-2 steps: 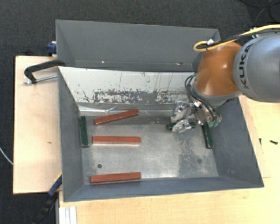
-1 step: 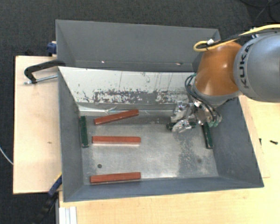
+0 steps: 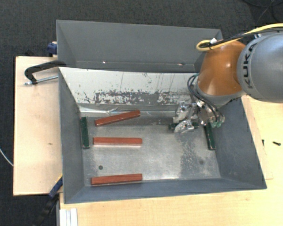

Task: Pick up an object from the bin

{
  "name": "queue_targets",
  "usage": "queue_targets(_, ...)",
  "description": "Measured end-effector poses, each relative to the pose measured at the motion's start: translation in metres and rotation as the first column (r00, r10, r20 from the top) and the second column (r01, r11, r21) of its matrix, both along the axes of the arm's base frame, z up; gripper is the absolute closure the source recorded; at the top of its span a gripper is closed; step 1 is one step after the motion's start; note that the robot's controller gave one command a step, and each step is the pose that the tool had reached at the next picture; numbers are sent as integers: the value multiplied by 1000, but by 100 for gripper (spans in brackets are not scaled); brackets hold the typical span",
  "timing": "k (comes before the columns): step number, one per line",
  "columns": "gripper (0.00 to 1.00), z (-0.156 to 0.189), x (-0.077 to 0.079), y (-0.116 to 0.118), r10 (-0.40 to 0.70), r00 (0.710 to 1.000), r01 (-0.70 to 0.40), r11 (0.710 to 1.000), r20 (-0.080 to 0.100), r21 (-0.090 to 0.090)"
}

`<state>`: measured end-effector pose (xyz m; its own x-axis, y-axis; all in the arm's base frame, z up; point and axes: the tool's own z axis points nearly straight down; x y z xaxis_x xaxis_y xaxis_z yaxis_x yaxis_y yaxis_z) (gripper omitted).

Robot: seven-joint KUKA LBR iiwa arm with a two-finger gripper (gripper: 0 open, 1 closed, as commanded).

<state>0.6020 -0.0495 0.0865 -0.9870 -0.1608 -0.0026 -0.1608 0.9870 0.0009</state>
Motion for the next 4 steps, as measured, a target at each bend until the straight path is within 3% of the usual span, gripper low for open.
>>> queue_targets(1, 100, 8, 1, 0, 0, 1000, 0, 1000, 3, 0)
queue_targets(2, 100, 44, 2, 1, 0, 1000, 0, 1000, 7, -1)
queue_targets(3, 100, 40, 2, 1, 0, 1000, 0, 1000, 3, -1)
queue_targets(4, 100, 57, 4, 2, 1, 1000, -1, 1000, 6, -1)
